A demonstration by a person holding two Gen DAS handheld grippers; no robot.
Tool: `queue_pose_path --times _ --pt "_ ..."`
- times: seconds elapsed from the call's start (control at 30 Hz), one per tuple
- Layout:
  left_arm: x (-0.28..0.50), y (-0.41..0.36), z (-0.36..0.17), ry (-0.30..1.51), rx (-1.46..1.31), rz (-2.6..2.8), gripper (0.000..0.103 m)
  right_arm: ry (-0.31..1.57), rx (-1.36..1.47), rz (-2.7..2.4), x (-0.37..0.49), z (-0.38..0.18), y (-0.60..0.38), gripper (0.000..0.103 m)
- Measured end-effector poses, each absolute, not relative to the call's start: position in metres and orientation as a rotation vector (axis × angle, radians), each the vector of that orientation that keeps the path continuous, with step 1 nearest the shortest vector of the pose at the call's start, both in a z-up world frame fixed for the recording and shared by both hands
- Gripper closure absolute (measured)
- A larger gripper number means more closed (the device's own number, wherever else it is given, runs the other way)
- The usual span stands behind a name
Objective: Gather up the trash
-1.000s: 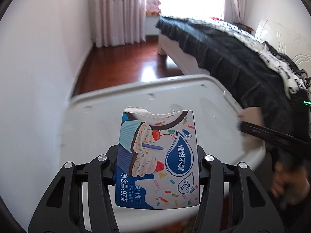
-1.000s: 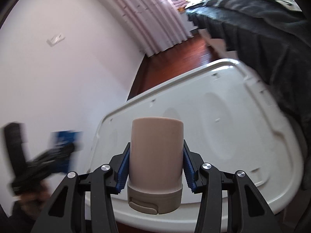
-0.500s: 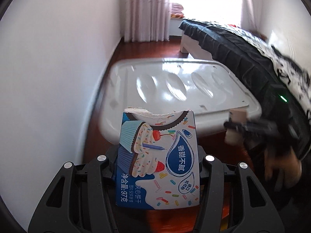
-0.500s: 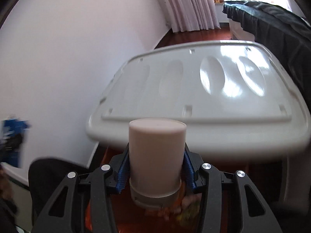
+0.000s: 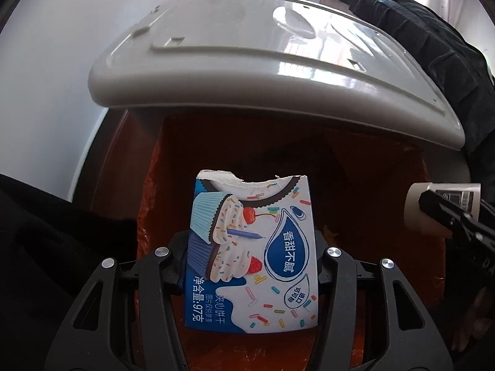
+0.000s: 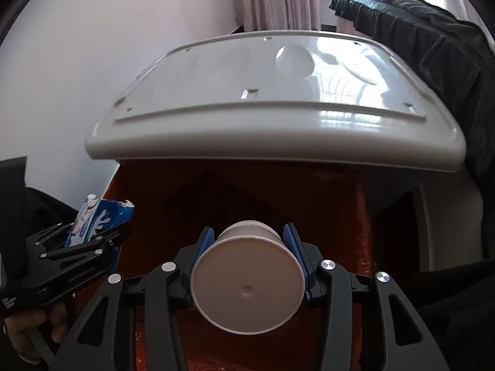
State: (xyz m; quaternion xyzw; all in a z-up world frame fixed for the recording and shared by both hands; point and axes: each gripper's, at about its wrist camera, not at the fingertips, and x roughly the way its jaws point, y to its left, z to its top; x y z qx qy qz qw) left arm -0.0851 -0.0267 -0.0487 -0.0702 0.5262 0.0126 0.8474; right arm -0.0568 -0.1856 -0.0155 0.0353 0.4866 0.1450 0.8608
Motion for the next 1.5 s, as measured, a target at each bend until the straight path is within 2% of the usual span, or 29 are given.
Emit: queue_pose_path --times 0.4,0.47,0.5,0.53,0.57,0.97,1.03,1.27,1.33,1.5 --pt "-0.085 -0.038 -0.052 1.113 -0.084 0.014 0.051 1.041 0.104 0.312 -0.058 -0.023 -0.190 0.056" --pt "-0.085 -0.036 -0.053 1.124 -0.085 0.001 0.049 1.044 0.103 0.309 -0.057 -0.022 -0.190 0.056" --pt "-0.084 -0.038 -0.054 1.139 -0.081 -0.005 0.043 1.053 0.102 0.308 -0.056 -0.023 -0.189 0.048" --pt "-0.084 -0.038 -0.055 1.142 -0.075 -0.004 0.040 1.059 0.103 0.298 -0.055 -0.024 -0.190 0.031" --pt "-0.084 -0.039 -0.056 1.146 -0.066 -0.004 0.036 1.053 0.101 0.284 -0.055 -0.023 -0.190 0.027" --pt "-0.082 -0.034 -0.057 1.155 -0.080 0.006 0.035 1.049 0.141 0.251 -0.054 -0.022 -0.200 0.027" --pt "-0.083 -0.035 -0.055 1.150 -0.081 0.010 0.035 1.047 0.134 0.251 -0.055 -0.022 -0.200 0.021" --pt "-0.082 -0.032 -0.055 1.151 -0.097 0.011 0.035 1.030 0.113 0.225 -0.055 -0.019 -0.200 0.011" --pt "-0.081 -0.031 -0.053 1.147 -0.112 -0.001 0.035 1.026 0.109 0.208 -0.054 -0.017 -0.201 0.005" --pt "-0.078 -0.026 -0.029 1.066 -0.147 -0.020 0.035 0.956 0.082 0.154 -0.047 0.005 -0.207 0.005"
